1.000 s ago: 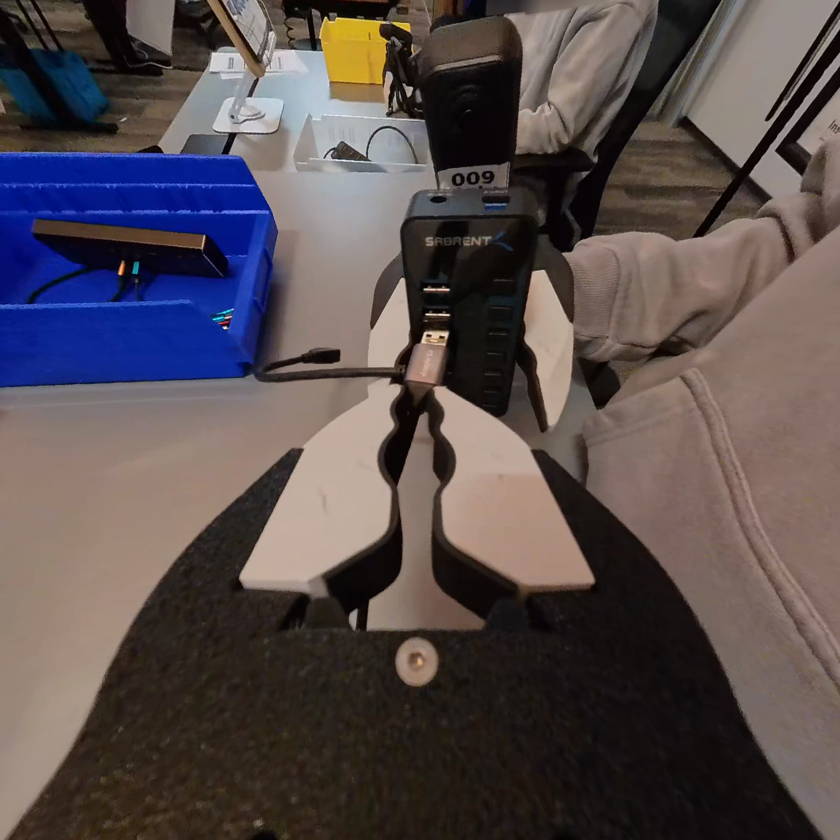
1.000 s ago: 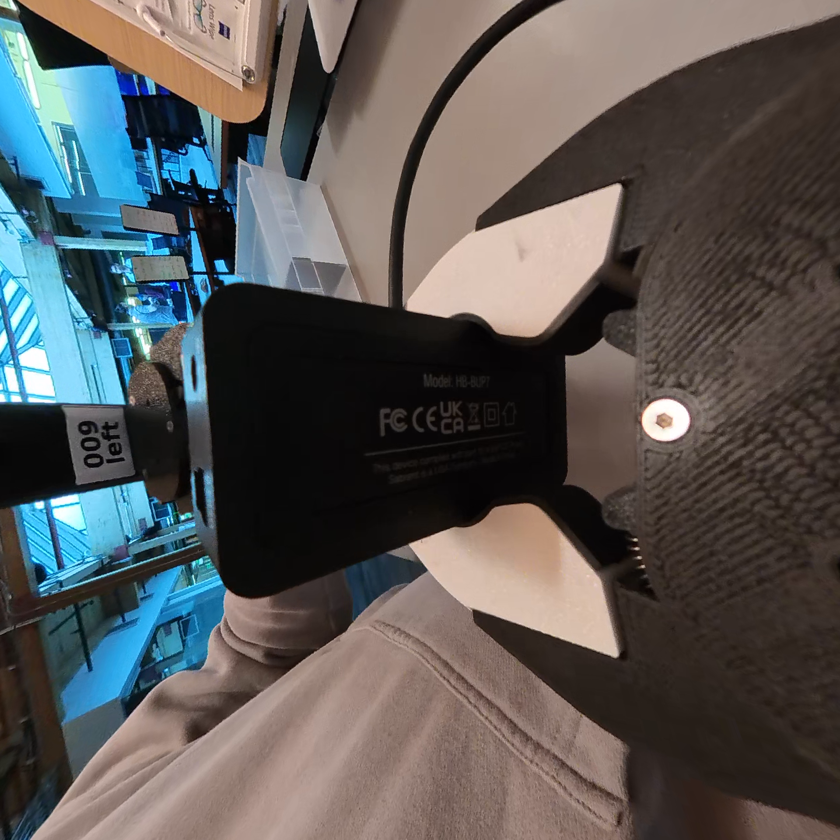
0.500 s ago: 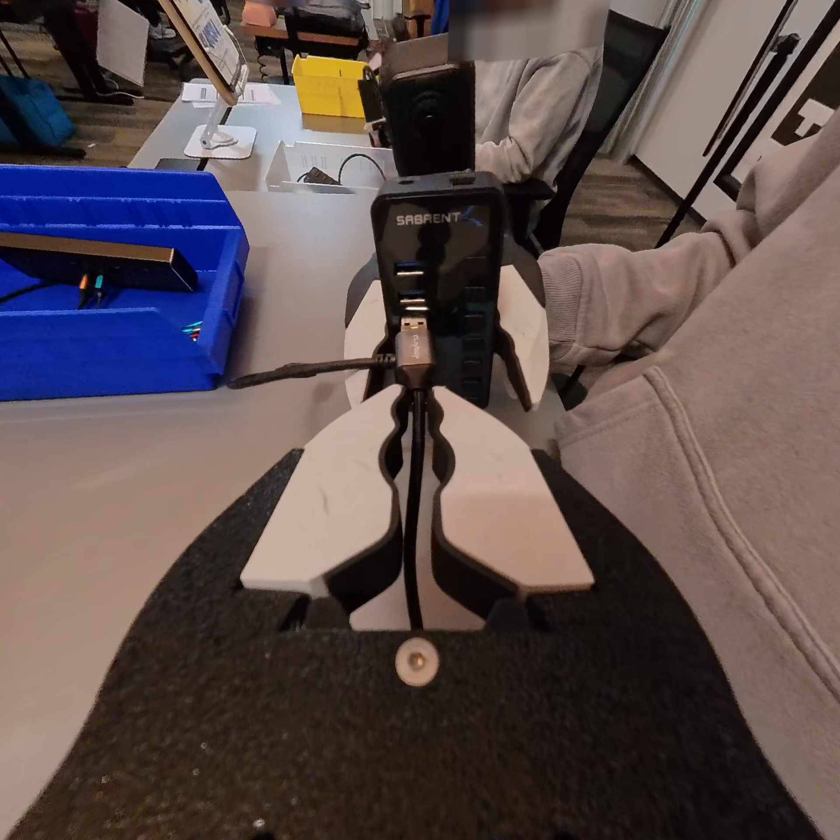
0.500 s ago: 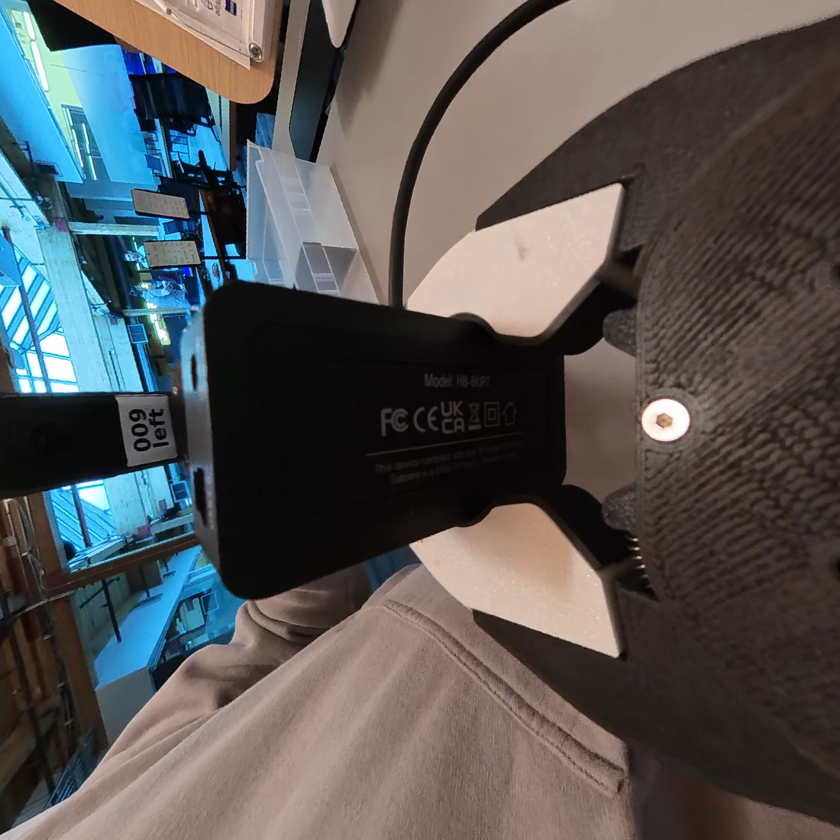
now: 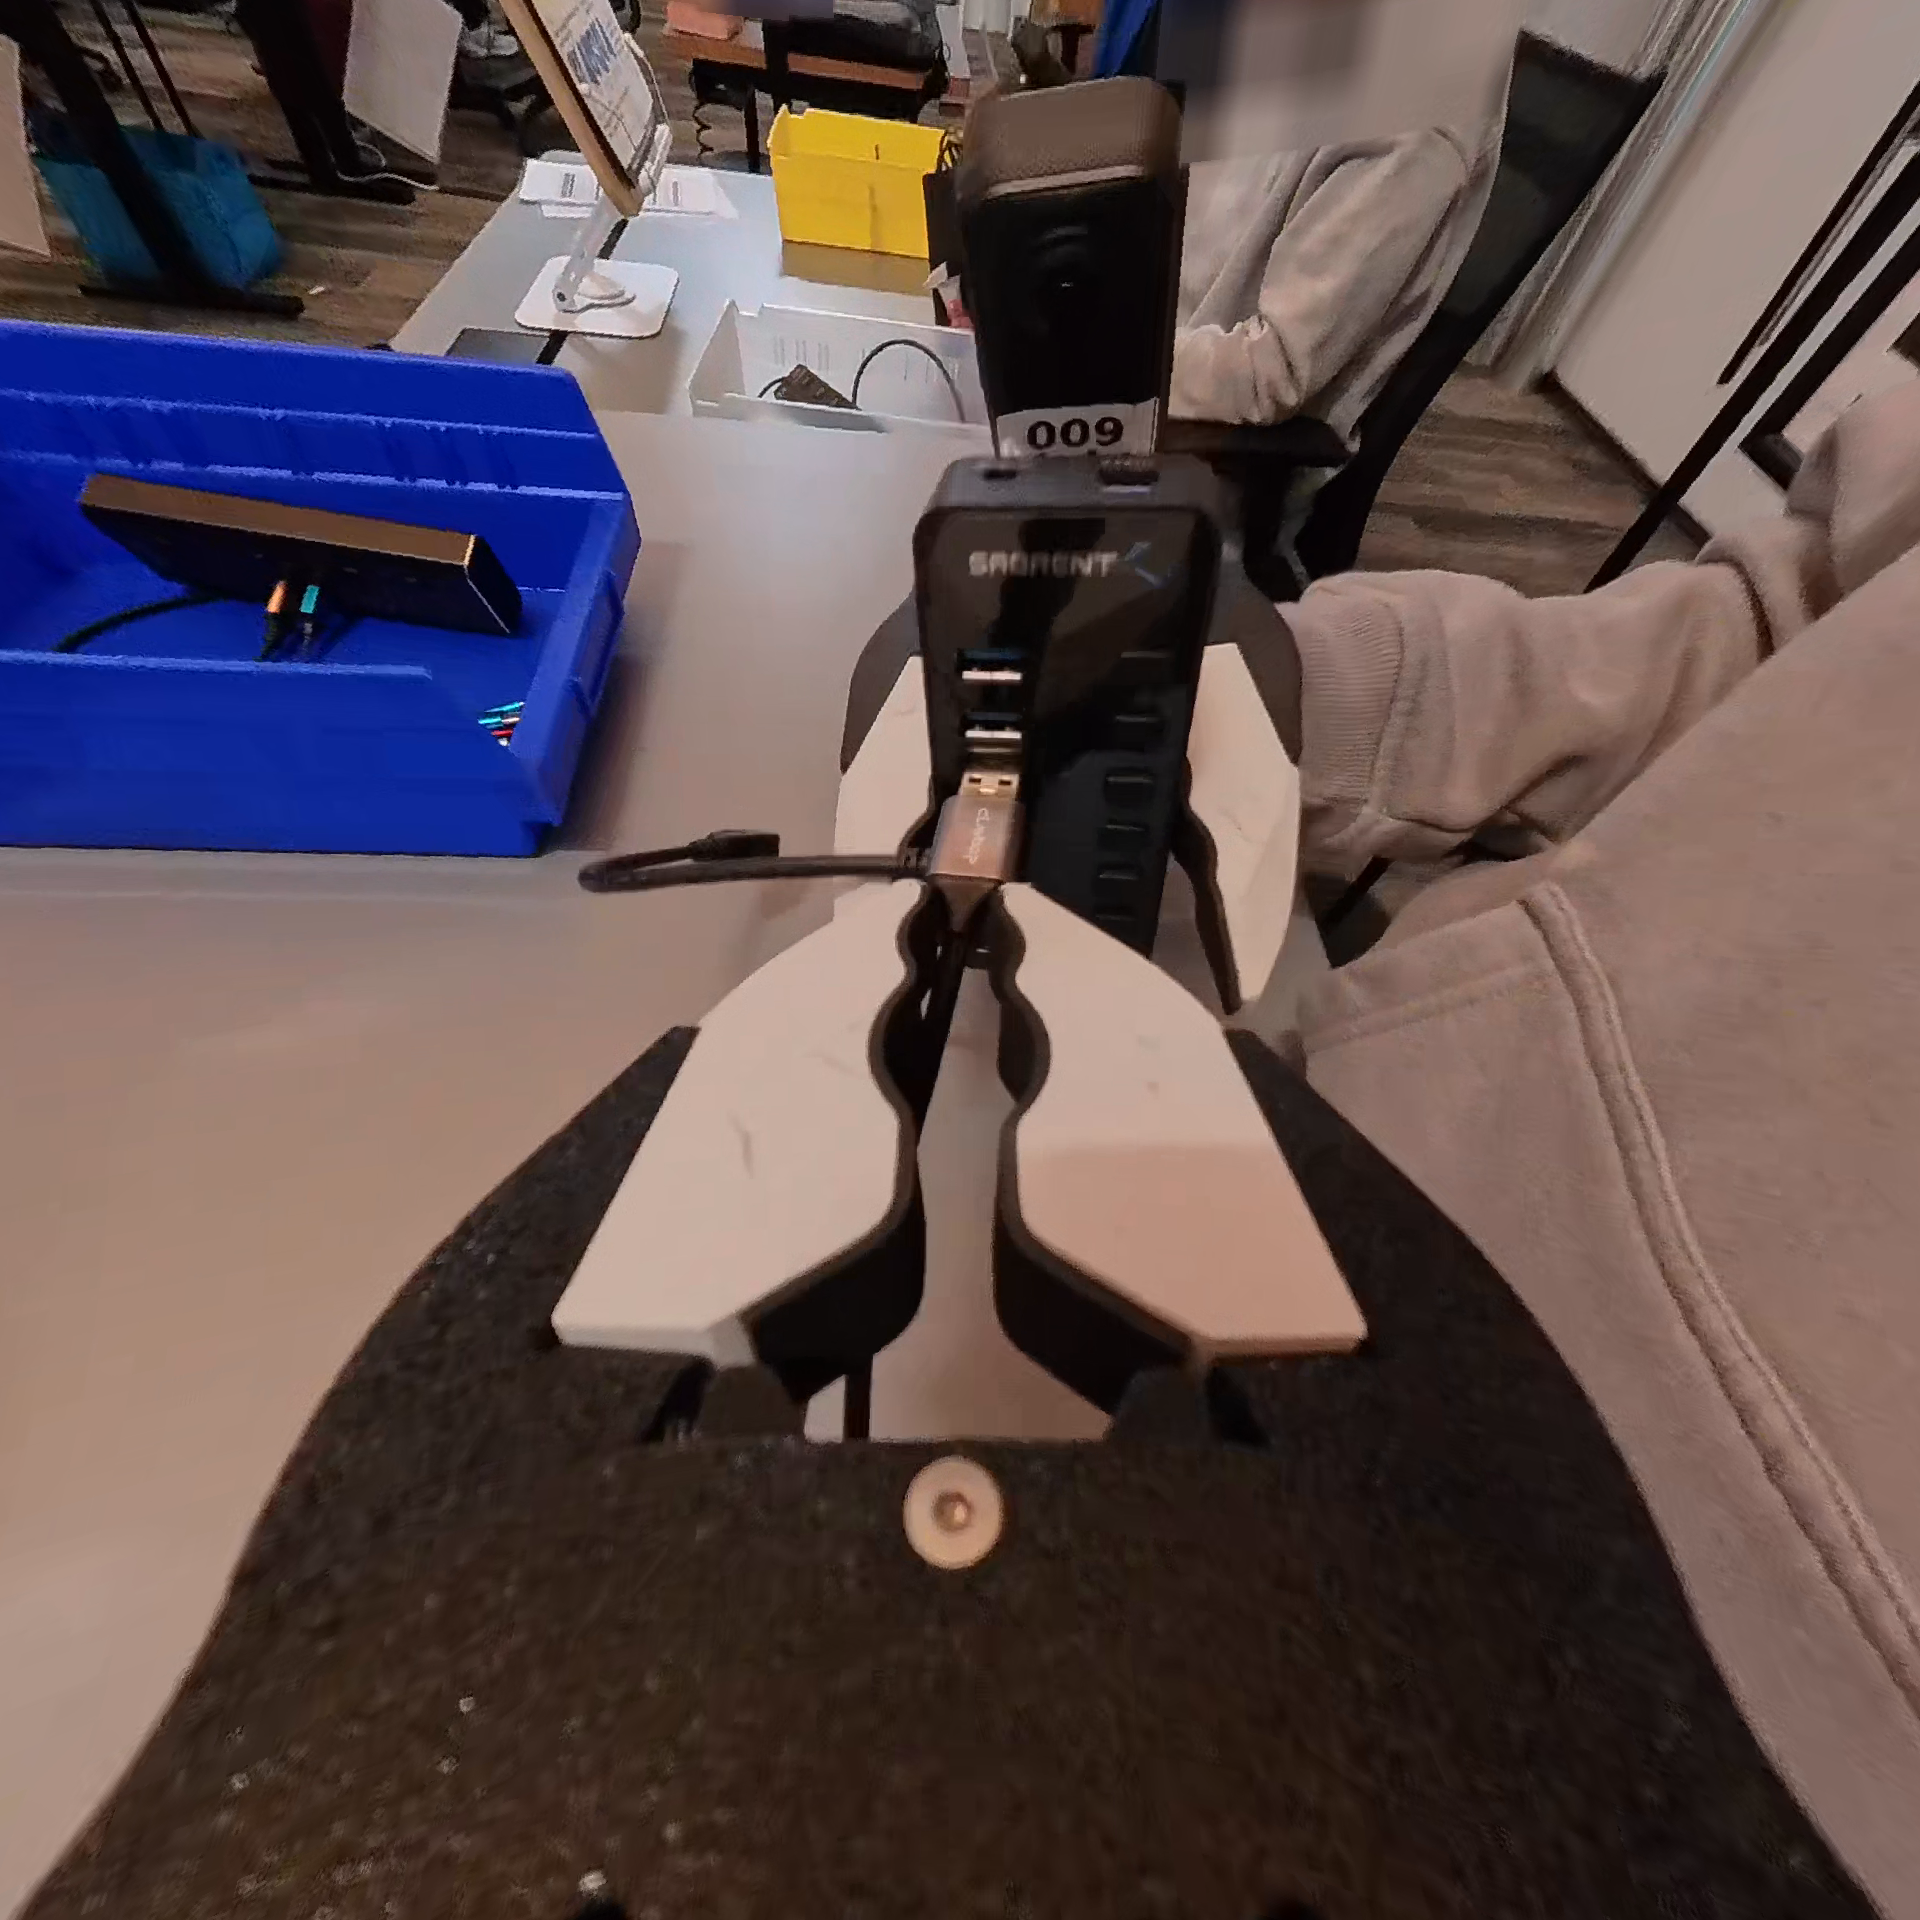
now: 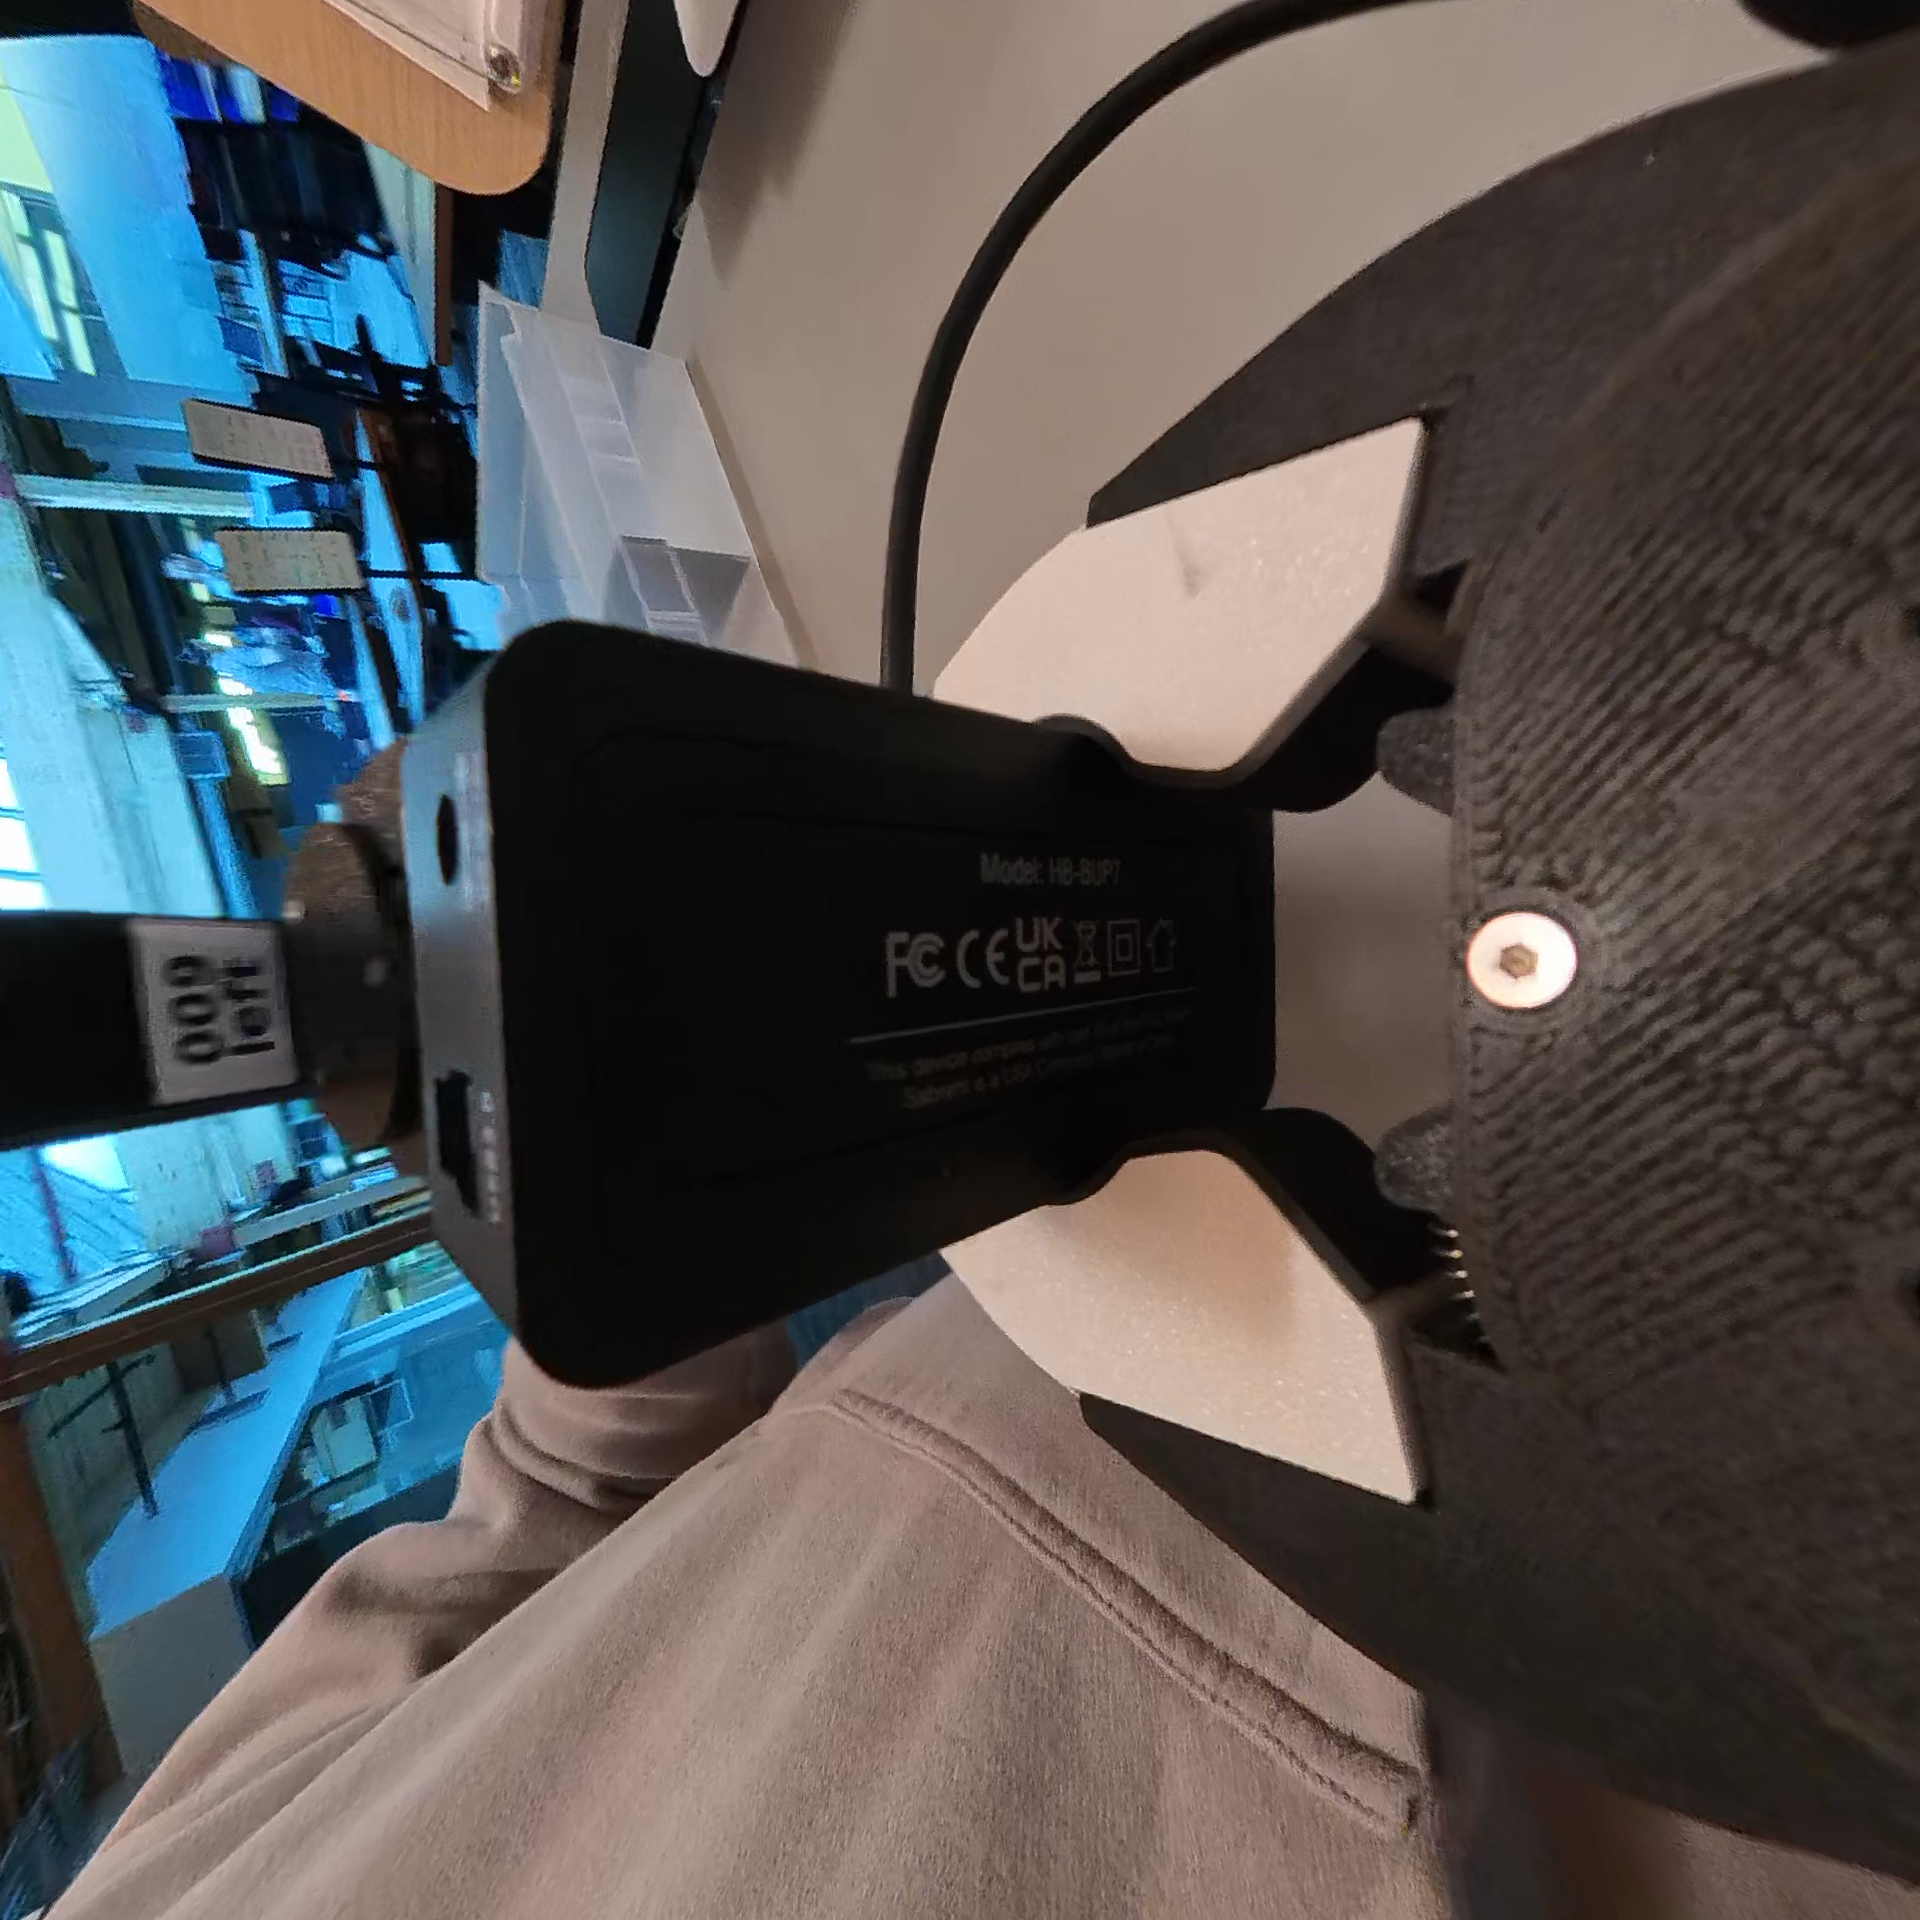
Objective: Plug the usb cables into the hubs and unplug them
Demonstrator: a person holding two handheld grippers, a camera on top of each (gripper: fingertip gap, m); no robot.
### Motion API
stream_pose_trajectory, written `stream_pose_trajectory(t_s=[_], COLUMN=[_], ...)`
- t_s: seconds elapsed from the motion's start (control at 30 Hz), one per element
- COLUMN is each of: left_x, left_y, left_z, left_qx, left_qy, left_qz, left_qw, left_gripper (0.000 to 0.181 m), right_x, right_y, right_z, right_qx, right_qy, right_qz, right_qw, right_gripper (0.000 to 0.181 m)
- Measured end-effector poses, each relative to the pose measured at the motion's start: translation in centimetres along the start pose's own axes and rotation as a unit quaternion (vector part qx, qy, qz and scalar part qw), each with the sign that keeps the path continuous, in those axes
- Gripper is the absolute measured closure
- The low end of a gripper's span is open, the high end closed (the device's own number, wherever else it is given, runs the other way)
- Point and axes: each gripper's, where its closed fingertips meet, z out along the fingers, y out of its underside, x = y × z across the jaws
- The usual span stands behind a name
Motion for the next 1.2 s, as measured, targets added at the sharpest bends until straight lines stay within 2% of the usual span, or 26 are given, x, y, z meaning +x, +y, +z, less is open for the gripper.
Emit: stream_pose_trajectory(t_s=[0.1,0.23,0.53,0.63,0.87,0.93,0.97,1.0,1.03,1.1,1.17,1.2], left_x=[0.1,0.3,0.4,0.3,0.2,-0.2,-0.5,-1.1,-1.7,-2.7,-3.6,-3.9], left_y=[0.5,0.5,0.5,1.8,1.5,0.7,-0.5,-2.2,-4.1,-7.2,-7.7,-6.8], left_z=[-0.2,-0.6,-0.5,-0.2,-0.3,-0.6,-1.2,-2.3,-3.9,-7.9,-11.1,-11.5], left_qx=[-0.055,-0.087,-0.054,-0.091,-0.066,-0.044,-0.016,0.027,0.078,0.187,0.250,0.248], left_qy=[-0.018,-0.016,0.004,-0.012,-0.021,-0.040,-0.057,-0.087,-0.122,-0.192,-0.243,-0.252], left_qz=[0.050,0.077,0.041,0.060,0.054,0.050,0.047,0.044,0.045,0.052,0.050,0.045], left_qw=[0.997,0.993,0.998,0.994,0.996,0.997,0.997,0.995,0.988,0.962,0.936,0.934], left_gripper=[0.174,0.173,0.174,0.174,0.174,0.172,0.164,0.149,0.142,0.139,0.146,0.147], right_x=[0.2,0.3,-0.2,0.5,0.7,1.1,1.2,1.5,2.3,3.4,5.4,6.5], right_y=[1.1,1.9,1.7,3.0,2.5,1.7,1.0,0.4,-0.3,-2.6,-5.7,-7.1], right_z=[0.2,0.3,0.7,0.6,0.9,1.0,1.0,0.7,0.0,-2.1,-5.1,-6.6], right_qx=[-0.055,-0.105,-0.122,-0.170,-0.133,-0.106,-0.088,-0.080,-0.075,-0.041,0.007,0.021], right_qy=[0.012,0.020,0.002,0.020,0.018,0.031,0.034,0.045,0.069,0.100,0.160,0.193], right_qz=[-0.016,-0.026,-0.032,-0.041,-0.031,-0.032,-0.029,-0.031,-0.035,-0.037,-0.034,-0.029], right_qw=[0.998,0.994,0.992,0.984,0.990,0.993,0.995,0.995,0.994,0.993,0.986,0.981], right_gripper=[0.108,0.108,0.108,0.109,0.108,0.108,0.108,0.108,0.108,0.108,0.108,0.108])
